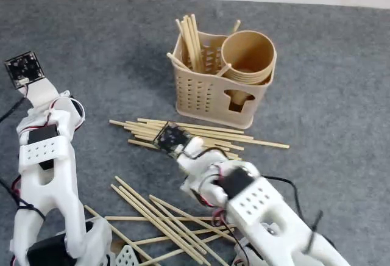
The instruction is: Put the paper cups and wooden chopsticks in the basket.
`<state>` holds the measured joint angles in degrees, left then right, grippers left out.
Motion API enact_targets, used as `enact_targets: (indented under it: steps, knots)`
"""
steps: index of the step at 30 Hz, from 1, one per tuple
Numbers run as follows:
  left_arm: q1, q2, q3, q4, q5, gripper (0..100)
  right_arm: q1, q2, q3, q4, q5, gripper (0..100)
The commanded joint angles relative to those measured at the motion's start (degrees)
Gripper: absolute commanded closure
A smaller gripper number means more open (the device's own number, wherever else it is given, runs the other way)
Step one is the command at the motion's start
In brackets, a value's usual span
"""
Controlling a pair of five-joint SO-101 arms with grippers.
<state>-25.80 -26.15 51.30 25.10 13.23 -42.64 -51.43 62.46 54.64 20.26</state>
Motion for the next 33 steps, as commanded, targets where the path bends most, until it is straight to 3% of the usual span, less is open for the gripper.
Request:
enact_targets:
  steps: [1, 18, 22, 33]
  knots:
    - [-0.3, -1.5, -0.3, -1.1, 0.2, 99, 2.9, -10.9, 0.8, 0.3, 1.1, 99.2]
    - [-0.1, -1.5, -0.3, -1.1, 0.2, 99, 3.3, -53.4, 6.7, 0.0, 0.7, 99.2]
    - [-0.1, -1.5, -0.3, -1.1, 0.2, 99, 3.4, -53.5, 6.5, -0.7, 0.7, 99.2]
    - [-0.4, -1.5, -0.3, -1.1, 0.2, 99, 3.4, -52.7, 6.2, -18.0, 0.7, 99.2]
